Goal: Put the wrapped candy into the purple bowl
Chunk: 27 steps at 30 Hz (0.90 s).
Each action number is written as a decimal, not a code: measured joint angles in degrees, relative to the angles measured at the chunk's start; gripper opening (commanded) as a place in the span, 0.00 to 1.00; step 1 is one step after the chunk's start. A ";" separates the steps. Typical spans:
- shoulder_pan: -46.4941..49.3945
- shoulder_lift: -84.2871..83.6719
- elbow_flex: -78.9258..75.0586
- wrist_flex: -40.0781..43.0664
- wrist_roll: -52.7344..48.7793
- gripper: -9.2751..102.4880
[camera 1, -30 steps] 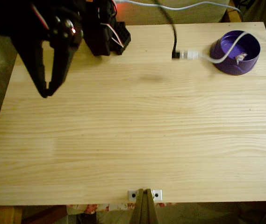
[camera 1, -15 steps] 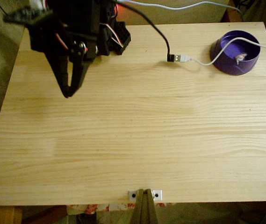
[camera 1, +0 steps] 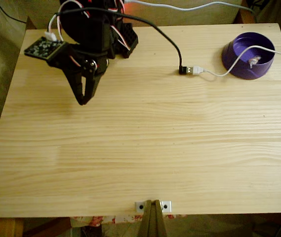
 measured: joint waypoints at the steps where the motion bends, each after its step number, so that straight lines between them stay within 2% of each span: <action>1: -0.09 0.00 0.00 0.00 0.00 0.07; 27: 0.18 0.00 0.00 -0.53 1.58 0.07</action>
